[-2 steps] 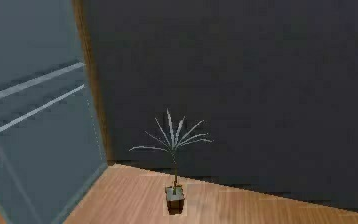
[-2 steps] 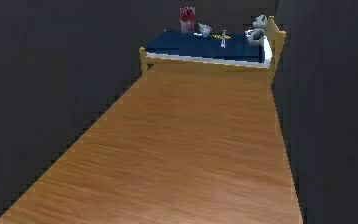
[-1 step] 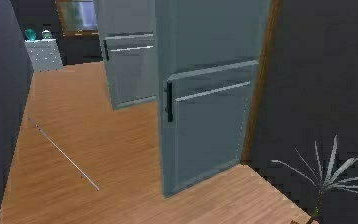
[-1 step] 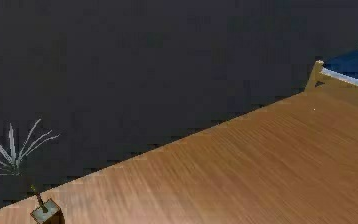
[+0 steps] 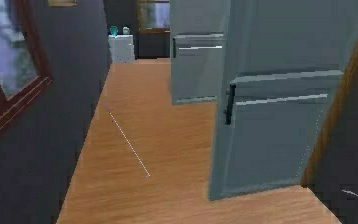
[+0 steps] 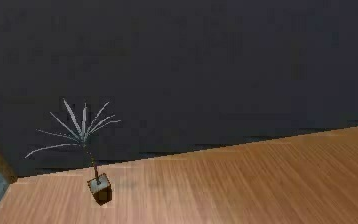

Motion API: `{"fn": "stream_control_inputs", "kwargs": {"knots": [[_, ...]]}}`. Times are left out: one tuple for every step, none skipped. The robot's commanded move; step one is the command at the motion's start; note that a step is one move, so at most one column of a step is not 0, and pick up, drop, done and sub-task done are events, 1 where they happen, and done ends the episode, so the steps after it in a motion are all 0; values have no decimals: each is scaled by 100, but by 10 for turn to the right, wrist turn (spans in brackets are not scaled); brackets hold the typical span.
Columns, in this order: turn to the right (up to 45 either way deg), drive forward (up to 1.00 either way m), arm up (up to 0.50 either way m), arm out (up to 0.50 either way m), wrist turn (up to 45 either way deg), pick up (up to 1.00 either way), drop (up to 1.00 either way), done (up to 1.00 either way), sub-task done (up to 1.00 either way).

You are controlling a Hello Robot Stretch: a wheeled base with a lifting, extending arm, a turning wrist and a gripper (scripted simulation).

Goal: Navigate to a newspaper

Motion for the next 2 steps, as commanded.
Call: {"fn": "stream_control_inputs", "kwargs": {"knots": [[0,90,0,0,0,0,0,0,0],[-150,0,0,0,0,0,0,0,0]]}}
